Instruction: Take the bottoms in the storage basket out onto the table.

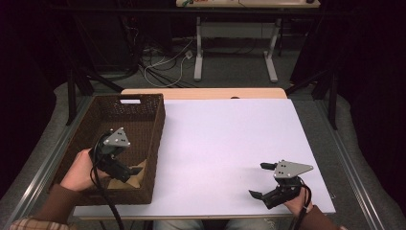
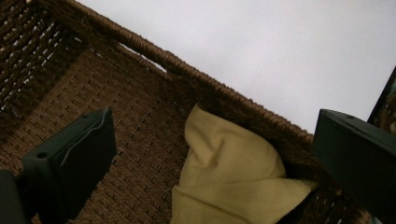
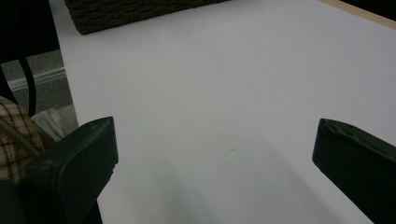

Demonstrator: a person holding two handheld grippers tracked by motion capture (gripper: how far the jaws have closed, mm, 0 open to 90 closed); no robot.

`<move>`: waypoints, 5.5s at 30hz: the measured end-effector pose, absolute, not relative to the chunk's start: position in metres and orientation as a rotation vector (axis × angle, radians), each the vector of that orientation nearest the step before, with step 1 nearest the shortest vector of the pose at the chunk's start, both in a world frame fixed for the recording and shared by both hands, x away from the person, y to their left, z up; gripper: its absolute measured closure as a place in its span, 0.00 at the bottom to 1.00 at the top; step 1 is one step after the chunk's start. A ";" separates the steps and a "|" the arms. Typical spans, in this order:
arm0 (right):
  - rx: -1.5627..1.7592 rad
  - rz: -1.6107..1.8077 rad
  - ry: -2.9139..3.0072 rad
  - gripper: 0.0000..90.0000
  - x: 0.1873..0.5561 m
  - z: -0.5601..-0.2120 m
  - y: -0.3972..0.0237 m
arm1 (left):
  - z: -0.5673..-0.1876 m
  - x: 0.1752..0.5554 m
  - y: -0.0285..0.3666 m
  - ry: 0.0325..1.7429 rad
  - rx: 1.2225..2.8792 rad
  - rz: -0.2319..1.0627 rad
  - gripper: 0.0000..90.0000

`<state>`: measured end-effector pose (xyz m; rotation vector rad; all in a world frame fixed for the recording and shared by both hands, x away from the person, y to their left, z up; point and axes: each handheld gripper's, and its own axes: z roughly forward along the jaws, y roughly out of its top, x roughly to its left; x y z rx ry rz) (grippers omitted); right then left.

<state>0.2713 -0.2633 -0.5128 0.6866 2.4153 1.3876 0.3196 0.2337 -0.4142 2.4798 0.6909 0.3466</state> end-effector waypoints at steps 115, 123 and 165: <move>0.693 1.354 2.437 0.00 0.274 -0.516 -0.263 | -0.511 0.365 0.219 0.786 2.916 -0.257 0.16; 0.694 1.350 2.442 0.00 0.274 -0.517 -0.263 | -0.510 0.366 0.222 0.773 2.895 -0.303 0.27; 0.694 1.351 2.431 0.00 0.275 -0.516 -0.264 | -0.467 0.364 0.268 0.797 2.679 0.069 0.36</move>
